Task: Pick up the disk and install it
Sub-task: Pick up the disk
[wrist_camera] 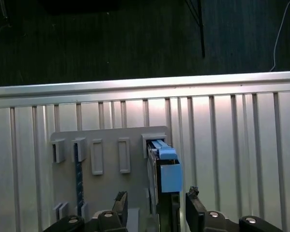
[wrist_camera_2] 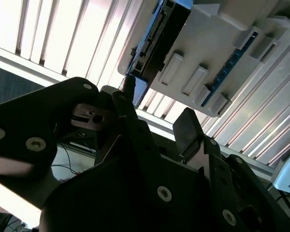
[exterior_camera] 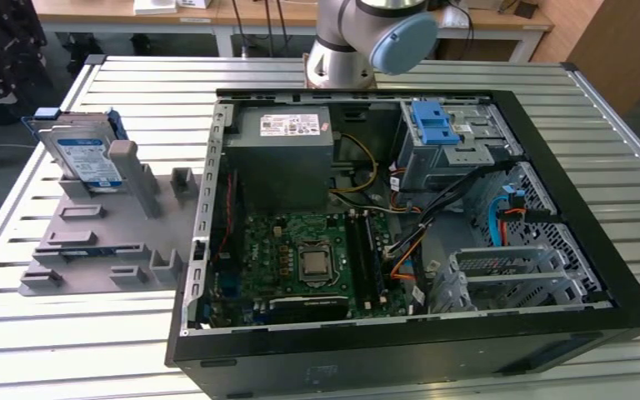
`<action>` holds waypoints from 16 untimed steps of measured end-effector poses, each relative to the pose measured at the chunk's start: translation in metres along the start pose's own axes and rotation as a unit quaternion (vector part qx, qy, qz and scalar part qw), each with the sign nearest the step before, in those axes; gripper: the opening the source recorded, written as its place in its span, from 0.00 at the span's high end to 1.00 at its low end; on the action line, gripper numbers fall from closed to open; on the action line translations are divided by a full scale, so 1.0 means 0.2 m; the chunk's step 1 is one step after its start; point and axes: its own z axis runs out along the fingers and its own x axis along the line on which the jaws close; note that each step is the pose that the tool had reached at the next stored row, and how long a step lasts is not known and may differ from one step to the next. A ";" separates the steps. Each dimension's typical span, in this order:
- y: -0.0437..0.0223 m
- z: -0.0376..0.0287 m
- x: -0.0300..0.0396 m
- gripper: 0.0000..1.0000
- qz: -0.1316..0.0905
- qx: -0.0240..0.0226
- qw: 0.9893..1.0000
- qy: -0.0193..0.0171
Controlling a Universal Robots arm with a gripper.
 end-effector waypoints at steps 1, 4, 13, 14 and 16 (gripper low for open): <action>0.005 0.009 -0.001 0.41 -0.002 0.000 1.000 0.000; 0.023 0.037 -0.015 0.41 -0.003 0.000 1.000 0.000; 0.027 0.119 -0.042 0.41 -0.003 0.001 1.000 0.004; 0.027 0.124 -0.042 0.41 -0.003 0.001 1.000 0.004; 0.027 0.127 -0.042 0.41 -0.003 0.000 1.000 0.005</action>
